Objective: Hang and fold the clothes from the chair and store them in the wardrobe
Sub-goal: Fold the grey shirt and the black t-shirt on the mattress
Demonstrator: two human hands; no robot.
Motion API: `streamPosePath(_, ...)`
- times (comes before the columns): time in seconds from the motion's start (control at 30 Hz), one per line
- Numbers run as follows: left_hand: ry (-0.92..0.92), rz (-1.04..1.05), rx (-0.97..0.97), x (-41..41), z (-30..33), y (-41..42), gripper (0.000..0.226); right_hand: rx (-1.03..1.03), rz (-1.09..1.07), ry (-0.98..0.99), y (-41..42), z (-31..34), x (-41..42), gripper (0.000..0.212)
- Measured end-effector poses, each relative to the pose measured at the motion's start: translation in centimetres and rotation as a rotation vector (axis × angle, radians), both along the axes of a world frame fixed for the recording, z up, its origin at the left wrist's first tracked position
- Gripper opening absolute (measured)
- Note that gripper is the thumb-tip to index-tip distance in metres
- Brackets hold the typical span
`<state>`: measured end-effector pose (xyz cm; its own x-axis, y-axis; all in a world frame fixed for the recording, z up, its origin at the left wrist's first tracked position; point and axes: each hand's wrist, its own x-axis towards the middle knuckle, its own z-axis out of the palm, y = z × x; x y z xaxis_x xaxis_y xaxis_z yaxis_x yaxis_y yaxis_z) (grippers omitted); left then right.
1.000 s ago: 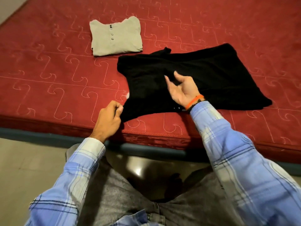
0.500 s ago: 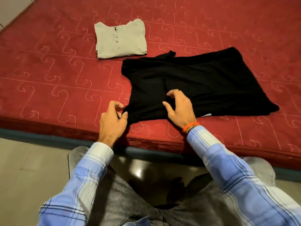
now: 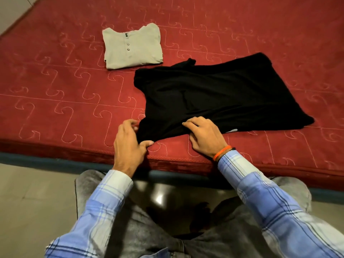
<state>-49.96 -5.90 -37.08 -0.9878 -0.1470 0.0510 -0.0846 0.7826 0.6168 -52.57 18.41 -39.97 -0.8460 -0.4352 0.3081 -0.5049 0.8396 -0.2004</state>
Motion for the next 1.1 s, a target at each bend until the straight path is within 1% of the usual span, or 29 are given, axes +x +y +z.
streamPosePath(0.03,-0.027,-0.001,0.059,0.1,0.0,-0.6,0.075,0.004,0.007,-0.006,-0.1,0.0,-0.1,0.046)
streamPosePath(0.1,-0.039,-0.045,0.102,-0.2,0.1,-1.2,0.08,-0.004,0.008,-0.009,-0.2,0.2,-0.4,0.049)
streamPosePath(0.2,-0.082,-0.106,0.074,-1.5,1.2,-2.0,0.091,-0.104,-0.005,-0.013,0.2,0.7,-0.5,0.04)
streamPosePath(0.27,-0.141,-0.114,0.04,-2.6,1.9,-3.0,0.098,-0.167,-0.008,-0.046,0.4,1.0,-0.1,0.04)
streamPosePath(0.33,-0.244,-0.125,-0.016,-3.2,2.4,-3.8,0.099,-0.162,0.021,-0.128,0.4,1.0,0.7,0.041)
streamPosePath(0.43,-0.432,-0.158,-0.157,-3.2,3.0,-3.6,0.088,-0.218,-0.037,-0.186,0.3,1.7,1.1,0.037)
streamPosePath(0.47,-0.435,-0.157,-0.208,-3.1,3.1,-3.1,0.087,-0.25,-0.081,-0.171,0.1,2.1,0.8,0.035)
streamPosePath(0.5,-0.381,-0.152,-0.24,-3.0,3.2,-2.4,0.087,-0.261,-0.126,-0.123,-0.1,2.4,0.6,0.034)
streamPosePath(0.53,-0.266,-0.16,-0.241,-2.8,3.2,-1.4,0.082,-0.256,-0.179,-0.051,-0.6,2.6,0.1,0.033)
streamPosePath(0.57,-0.108,-0.181,-0.207,-2.7,3.2,-0.2,0.07,-0.262,-0.246,0.002,-1.2,2.8,-0.5,0.035)
streamPosePath(0.6,0.048,-0.21,-0.147,-2.6,3.0,1.0,0.054,-0.28,-0.329,0.006,-1.8,2.9,-1.3,0.04)
streamPosePath(0.63,0.156,-0.238,-0.101,-2.6,2.9,2.3,0.04,-0.294,-0.423,-0.045,-2.4,3.1,-2.2,0.048)
streamPosePath(0.67,0.211,-0.271,-0.086,-2.7,2.5,3.4,0.032,-0.29,-0.509,-0.136,-2.8,3.2,-3.3,0.057)
streamPosePath(0.7,0.224,-0.303,-0.103,-2.7,1.9,4.3,0.029,-0.27,-0.578,-0.237,-3.1,3.1,-4.3,0.063)
streamPosePath(0.73,0.218,-0.332,-0.137,-2.8,1.0,5.0,0.031,-0.256,-0.624,-0.315,-3.2,3.0,-5.2,0.064)
streamPosePath(0.77,0.205,-0.351,-0.171,-2.9,0.0,5.3,0.036,-0.276,-0.655,-0.364,-3.2,2.8,-5.8,0.057)
streamPosePath(0.8,0.185,-0.353,-0.189,-3.0,-0.9,5.4,0.043,-0.338,-0.686,-0.392,-3.0,2.7,-6.4,0.045)
streamPosePath(0.83,0.152,-0.341,-0.191,-3.0,-1.7,5.3,0.051,-0.436,-0.732,-0.411,-2.8,2.5,-6.7,0.033)
streamPosePath(0.87,0.116,-0.331,-0.18,-3.0,-2.2,5.1,0.058,-0.536,-0.781,-0.425,-2.6,2.4,-7.0,0.027)
streamPosePath(0.9,0.092,-0.334,-0.168,-3.0,-2.6,4.9,0.063,-0.604,-0.825,-0.433,-2.4,2.2,-7.1,0.025)
streamPosePath(0.93,0.079,-0.345,-0.167,-3.1,-2.7,4.7,0.068,-0.62,-0.847,-0.44,-2.2,2.0,-7.2,0.025)
streamPosePath(0.97,0.062,-0.355,-0.184,-3.3,-2.8,4.5,0.072,-0.585,-0.85,-0.429,-2.2,1.9,-7.3,0.026)
streamPosePath(1.0,0.038,-0.358,-0.222,-3.5,-2.7,4.3,0.075,-0.518,-0.834,-0.377,-2.3,1.9,-7.2,0.025)
streamPosePath(1.03,0.008,-0.356,-0.274,-3.8,-2.7,4.1,0.078,-0.439,-0.783,-0.263,-2.4,1.6,-7.1,0.024)
streamPosePath(1.1,-0.044,-0.356,-0.37,-4.3,-2.7,3.7,0.08,-0.28,-0.54,0.037,-2.6,1.1,-6.8,0.022)
